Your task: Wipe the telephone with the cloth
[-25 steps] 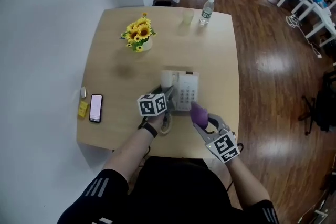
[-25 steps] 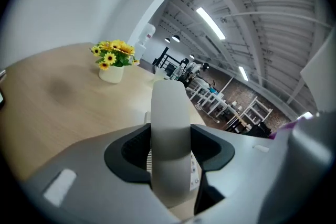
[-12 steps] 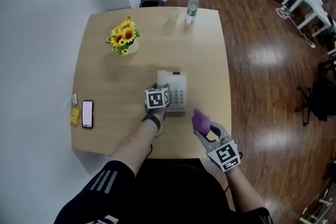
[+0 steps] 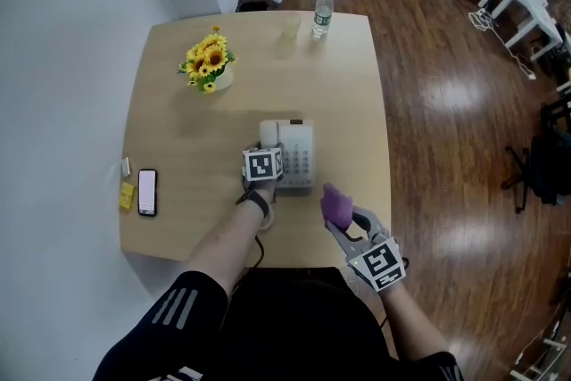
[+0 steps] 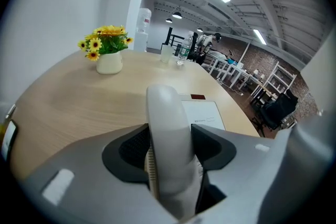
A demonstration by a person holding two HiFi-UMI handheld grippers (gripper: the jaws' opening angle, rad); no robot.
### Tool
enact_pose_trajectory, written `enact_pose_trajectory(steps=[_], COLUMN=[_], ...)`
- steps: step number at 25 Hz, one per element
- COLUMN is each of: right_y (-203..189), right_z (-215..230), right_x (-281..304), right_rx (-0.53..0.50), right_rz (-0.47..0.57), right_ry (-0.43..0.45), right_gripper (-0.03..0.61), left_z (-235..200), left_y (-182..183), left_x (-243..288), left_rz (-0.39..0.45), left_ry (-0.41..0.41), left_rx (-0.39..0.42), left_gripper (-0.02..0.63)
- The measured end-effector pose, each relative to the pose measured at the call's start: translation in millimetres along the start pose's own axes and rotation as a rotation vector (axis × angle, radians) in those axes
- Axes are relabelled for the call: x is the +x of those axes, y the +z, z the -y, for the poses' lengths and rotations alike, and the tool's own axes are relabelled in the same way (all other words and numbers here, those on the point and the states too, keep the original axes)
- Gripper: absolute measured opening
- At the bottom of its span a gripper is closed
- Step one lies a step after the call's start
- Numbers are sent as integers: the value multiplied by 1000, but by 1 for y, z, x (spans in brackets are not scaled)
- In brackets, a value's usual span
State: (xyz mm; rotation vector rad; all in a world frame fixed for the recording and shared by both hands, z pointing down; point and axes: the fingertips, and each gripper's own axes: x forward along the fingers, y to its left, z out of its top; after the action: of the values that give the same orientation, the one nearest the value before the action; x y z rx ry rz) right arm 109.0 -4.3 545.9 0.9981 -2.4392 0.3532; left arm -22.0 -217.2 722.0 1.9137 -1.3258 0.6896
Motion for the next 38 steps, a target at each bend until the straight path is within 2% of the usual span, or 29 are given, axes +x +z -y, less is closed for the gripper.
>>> enact_pose_trajectory(steps=[3, 8, 14, 23, 27, 33, 38], right_y=[-3, -10, -19, -25, -20, -7, 4], right_z=[-1, -6, -6, -7, -2, 6, 5], right_x=[-3, -7, -12, -15, -21, -34, -51], right_rx=[4, 18, 46, 55, 61, 62, 80], right_rz=[-1, -13, -32, -25, -15, 42, 64], right_ry=[3, 9, 2, 2, -12, 4, 60], right_gripper=[138, 138, 138, 138, 138, 138, 138], left_z=[1, 0, -3, -4, 0, 20, 44], left_y=[1, 2, 10, 22, 29, 39, 15], left_x=[0, 0, 1, 6, -3, -73, -159], left_rz=[-13, -3, 43, 41, 71, 154, 213], left_ry=[-2, -8, -7, -5, -30, -153, -234], left_rx=[44, 62, -47, -56, -22, 42, 132], left_gripper=[238, 233, 235, 244, 249, 255, 255])
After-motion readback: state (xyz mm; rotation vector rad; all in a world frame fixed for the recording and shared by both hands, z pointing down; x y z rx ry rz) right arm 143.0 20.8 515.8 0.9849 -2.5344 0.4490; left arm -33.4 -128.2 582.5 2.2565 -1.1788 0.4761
